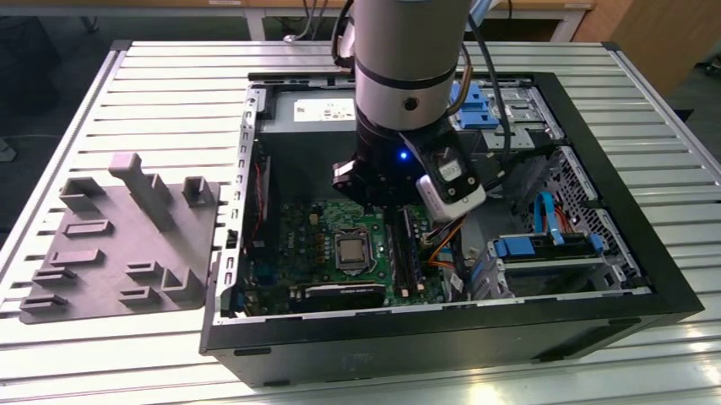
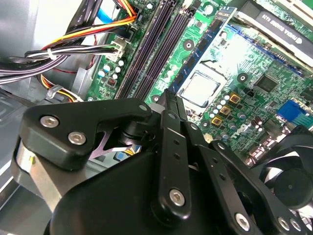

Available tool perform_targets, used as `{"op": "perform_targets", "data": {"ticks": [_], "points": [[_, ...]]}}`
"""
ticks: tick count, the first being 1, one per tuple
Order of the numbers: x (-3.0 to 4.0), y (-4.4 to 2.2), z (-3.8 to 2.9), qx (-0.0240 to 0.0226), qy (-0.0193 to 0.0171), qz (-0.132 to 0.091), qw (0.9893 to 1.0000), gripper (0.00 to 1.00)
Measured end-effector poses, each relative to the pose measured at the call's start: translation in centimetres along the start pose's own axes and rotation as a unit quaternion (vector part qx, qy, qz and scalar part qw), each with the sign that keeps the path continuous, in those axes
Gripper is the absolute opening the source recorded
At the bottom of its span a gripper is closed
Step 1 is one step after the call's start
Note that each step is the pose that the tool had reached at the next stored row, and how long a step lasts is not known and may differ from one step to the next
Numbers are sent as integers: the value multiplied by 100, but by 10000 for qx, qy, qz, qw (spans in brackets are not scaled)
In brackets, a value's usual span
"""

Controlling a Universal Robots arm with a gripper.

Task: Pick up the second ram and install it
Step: 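Insert the second ram into the second slot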

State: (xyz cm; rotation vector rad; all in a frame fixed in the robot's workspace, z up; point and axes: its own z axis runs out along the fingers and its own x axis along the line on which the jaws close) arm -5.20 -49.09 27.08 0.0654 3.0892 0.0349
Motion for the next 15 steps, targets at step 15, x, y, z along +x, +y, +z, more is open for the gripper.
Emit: {"op": "perform_targets", "data": {"ticks": [15], "points": [[1, 0, 27, -68, 3, 3, 10000, 12]]}}
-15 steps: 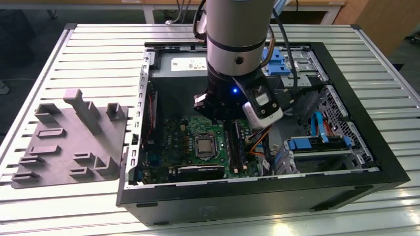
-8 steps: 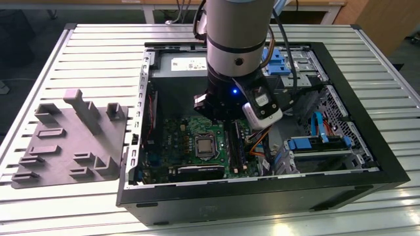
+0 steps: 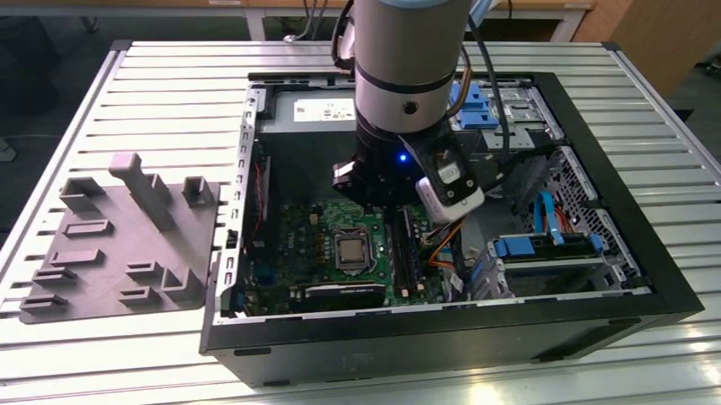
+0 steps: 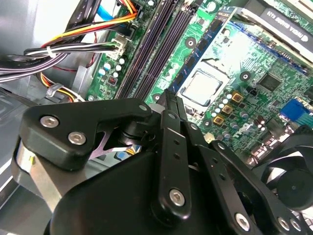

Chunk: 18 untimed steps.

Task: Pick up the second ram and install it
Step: 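Insert the second ram into the second slot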

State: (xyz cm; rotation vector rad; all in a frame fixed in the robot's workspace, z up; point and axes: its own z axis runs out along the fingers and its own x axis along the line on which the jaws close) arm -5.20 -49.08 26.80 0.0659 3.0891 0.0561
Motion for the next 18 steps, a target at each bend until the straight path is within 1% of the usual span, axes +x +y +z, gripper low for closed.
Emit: {"op": "perform_targets", "data": {"ticks": [7, 18], "points": [[1, -1, 17, -24, 1, 1, 10000, 12], [2, -2, 46, -27, 1, 2, 10000, 12]]}}
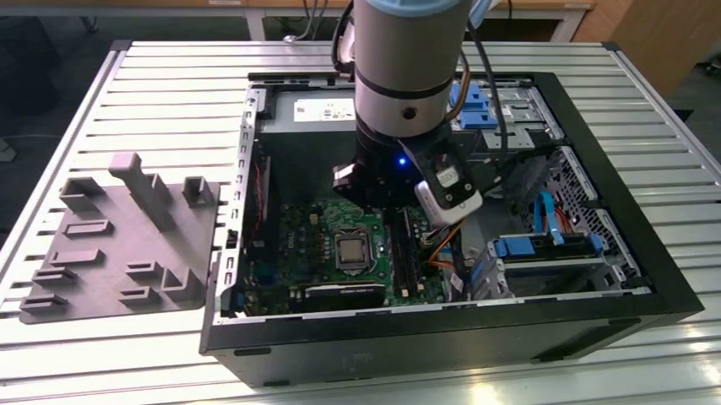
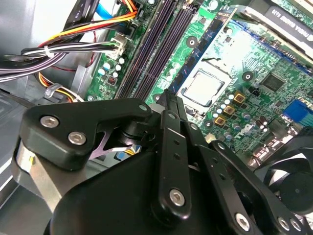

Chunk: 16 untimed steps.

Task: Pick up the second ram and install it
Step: 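Insert the second ram into the second slot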

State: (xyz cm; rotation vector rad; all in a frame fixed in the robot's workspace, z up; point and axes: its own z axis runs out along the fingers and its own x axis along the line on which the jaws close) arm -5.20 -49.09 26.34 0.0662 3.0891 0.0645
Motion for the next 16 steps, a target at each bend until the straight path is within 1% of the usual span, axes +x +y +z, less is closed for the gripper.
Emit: {"op": "perform_targets", "data": {"ticks": [5, 16], "points": [[1, -1, 19, 0, 0, 0, 10000, 12], [-7, -1, 37, 0, 0, 0, 10000, 12]]}}
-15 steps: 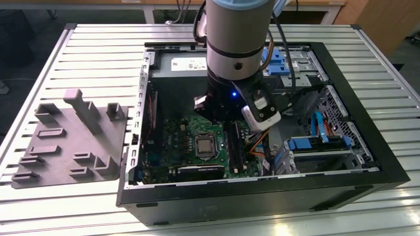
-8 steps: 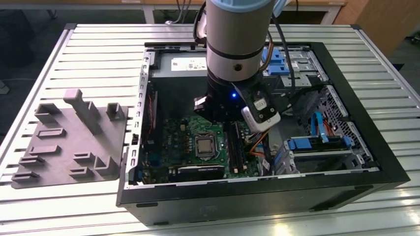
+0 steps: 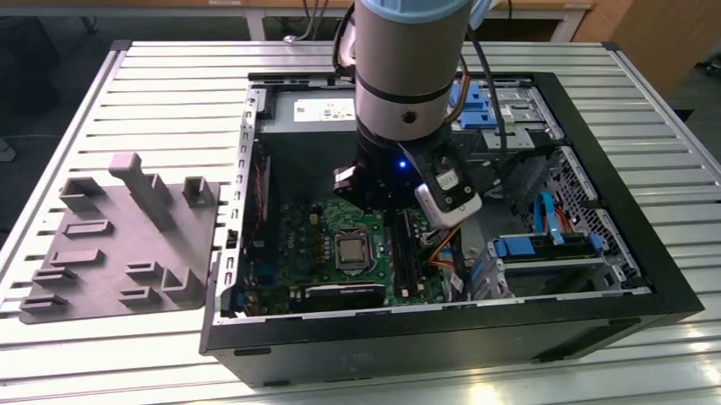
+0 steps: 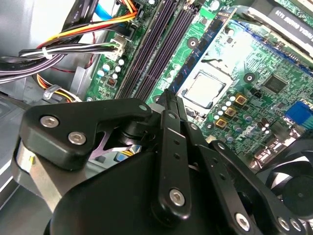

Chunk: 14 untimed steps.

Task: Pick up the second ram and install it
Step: 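Insert the second ram into the second slot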

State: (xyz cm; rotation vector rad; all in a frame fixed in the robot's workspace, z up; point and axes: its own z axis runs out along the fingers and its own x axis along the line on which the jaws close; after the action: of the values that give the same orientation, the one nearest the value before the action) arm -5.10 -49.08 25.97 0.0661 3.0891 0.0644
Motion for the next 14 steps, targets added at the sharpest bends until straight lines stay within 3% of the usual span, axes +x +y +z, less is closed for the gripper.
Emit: {"op": "perform_targets", "data": {"ticks": [14], "points": [[-60, 2, 15, 0, 0, 0, 10000, 12]]}}
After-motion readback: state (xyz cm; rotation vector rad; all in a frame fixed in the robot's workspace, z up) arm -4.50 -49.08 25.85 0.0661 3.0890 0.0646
